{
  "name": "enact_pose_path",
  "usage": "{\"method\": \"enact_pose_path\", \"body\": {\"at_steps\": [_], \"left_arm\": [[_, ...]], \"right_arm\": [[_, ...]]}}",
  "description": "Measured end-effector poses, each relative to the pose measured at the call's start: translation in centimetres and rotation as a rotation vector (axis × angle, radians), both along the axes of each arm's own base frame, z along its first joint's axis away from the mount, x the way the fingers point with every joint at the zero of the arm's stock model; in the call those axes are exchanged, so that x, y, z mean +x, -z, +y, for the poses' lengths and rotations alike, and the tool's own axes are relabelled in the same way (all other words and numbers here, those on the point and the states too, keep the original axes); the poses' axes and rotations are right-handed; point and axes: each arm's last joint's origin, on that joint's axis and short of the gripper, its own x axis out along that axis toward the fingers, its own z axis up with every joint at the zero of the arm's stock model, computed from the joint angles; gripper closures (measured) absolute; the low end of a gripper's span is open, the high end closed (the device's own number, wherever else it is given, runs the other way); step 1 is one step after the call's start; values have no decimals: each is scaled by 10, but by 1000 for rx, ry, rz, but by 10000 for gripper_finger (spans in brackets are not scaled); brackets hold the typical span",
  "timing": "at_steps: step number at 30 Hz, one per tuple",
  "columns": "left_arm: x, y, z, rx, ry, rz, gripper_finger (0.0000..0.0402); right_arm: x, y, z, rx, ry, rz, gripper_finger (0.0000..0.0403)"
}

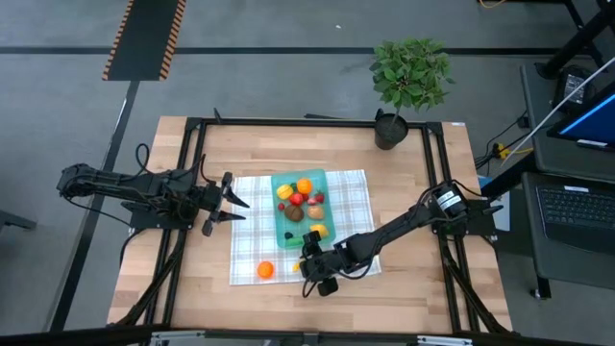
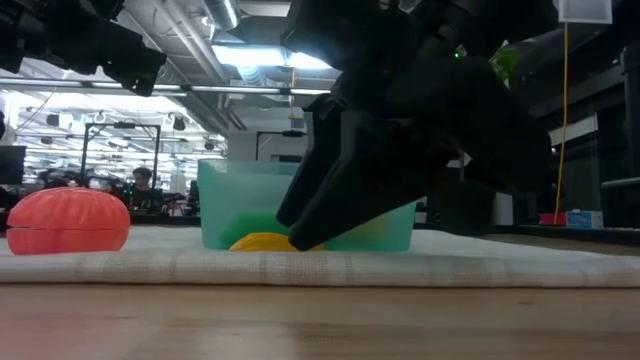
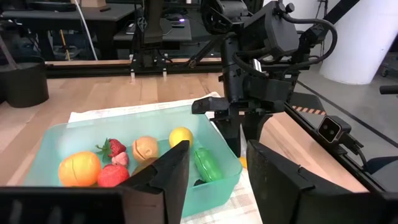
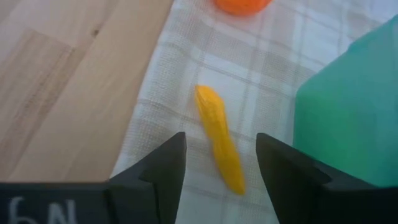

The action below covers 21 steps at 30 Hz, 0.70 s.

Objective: Pick and placing Produce into tupperware
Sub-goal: Put the chilli pepper into the blue bin

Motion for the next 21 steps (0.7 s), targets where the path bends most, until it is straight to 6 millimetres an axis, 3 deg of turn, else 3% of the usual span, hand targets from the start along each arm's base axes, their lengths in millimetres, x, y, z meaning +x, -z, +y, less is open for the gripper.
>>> {"method": "enact_pose_path", "body": {"at_steps": [9, 21], "left_arm": [[0, 0, 0, 0, 0, 0, 247], [0, 0, 0, -2, 0, 0, 251]], "right_arm": [[0, 0, 0, 19, 23, 1, 254], [0, 8, -1, 4, 24, 27, 258]]}}
